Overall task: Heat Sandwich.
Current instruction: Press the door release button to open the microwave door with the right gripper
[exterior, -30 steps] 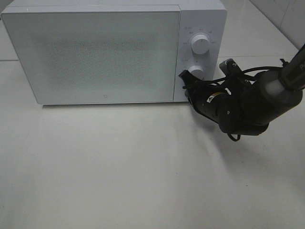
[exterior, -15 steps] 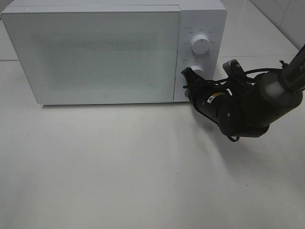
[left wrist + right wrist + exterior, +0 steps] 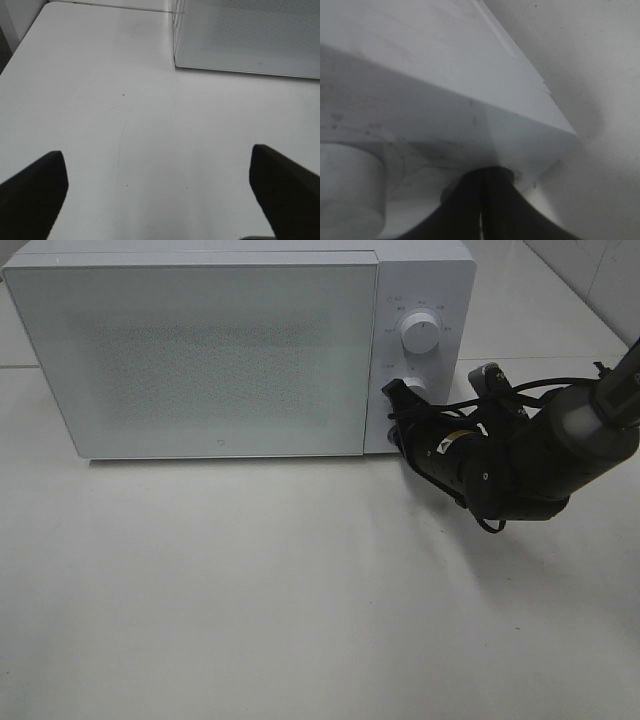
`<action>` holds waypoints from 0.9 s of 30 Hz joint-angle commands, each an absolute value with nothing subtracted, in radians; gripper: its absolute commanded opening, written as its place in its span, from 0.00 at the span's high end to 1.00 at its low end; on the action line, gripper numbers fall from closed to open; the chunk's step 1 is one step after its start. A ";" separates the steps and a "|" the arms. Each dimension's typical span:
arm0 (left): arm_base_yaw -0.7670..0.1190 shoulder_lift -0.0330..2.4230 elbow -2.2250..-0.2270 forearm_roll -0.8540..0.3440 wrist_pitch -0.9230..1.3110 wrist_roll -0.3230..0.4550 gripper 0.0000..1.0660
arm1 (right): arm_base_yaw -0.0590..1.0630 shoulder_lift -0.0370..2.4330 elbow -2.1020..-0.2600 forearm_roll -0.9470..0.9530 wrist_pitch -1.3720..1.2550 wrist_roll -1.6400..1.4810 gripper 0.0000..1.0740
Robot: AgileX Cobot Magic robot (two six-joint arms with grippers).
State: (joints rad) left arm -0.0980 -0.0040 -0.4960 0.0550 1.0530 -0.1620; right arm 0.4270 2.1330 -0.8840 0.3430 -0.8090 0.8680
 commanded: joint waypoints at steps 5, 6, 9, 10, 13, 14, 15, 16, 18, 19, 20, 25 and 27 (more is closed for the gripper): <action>-0.098 -0.020 -0.496 0.046 1.044 -0.171 0.15 | 0.379 2.127 -0.988 0.421 -1.034 0.958 1.00; -0.098 -0.020 -0.496 0.046 1.044 -0.171 0.15 | 0.379 2.133 -0.988 0.421 -1.034 0.977 1.00; -0.098 -0.020 -0.496 0.046 1.044 -0.171 0.15 | 0.379 2.145 -0.988 0.413 -1.036 1.015 1.00; -0.098 -0.020 -0.496 0.046 1.044 -0.171 0.15 | 0.379 2.147 -0.988 0.411 -1.033 1.025 1.00; -0.098 -0.020 -0.496 0.046 1.044 -0.171 0.15 | 0.379 2.148 -0.988 0.408 -1.034 1.033 1.00; -0.098 -0.020 -0.496 0.046 1.044 -0.171 0.15 | 0.379 2.148 -0.988 0.408 -1.034 1.033 1.00; -0.098 -0.020 -0.496 0.046 1.044 -0.171 0.15 | 0.379 2.148 -0.988 0.408 -1.035 1.033 1.00; -0.098 -0.020 -0.496 0.046 1.044 -0.171 0.15 | 0.379 2.148 -0.988 0.408 -1.036 1.033 1.00; -0.098 -0.020 -0.496 0.046 1.044 -0.171 0.15 | 0.379 2.148 -0.988 0.408 -1.036 1.033 1.00; -0.098 -0.020 -0.496 0.046 1.044 -0.171 0.15 | 0.379 2.148 -0.988 0.408 -1.036 1.033 1.00; -0.098 -0.020 -0.496 0.046 1.044 -0.171 0.15 | 0.379 2.148 -0.988 0.408 -1.036 1.033 1.00; -0.098 -0.020 -0.496 0.046 1.044 -0.171 0.15 | 0.379 2.148 -0.988 0.408 -1.036 1.032 1.00; -0.098 -0.020 -0.496 0.046 1.044 -0.171 0.15 | 0.379 2.148 -0.988 0.408 -1.035 1.032 1.00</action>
State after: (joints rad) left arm -0.0980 -0.0040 -0.4960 0.0550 1.0530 -0.1620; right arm 0.4260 2.1490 -0.9070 0.3540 -0.7660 1.0290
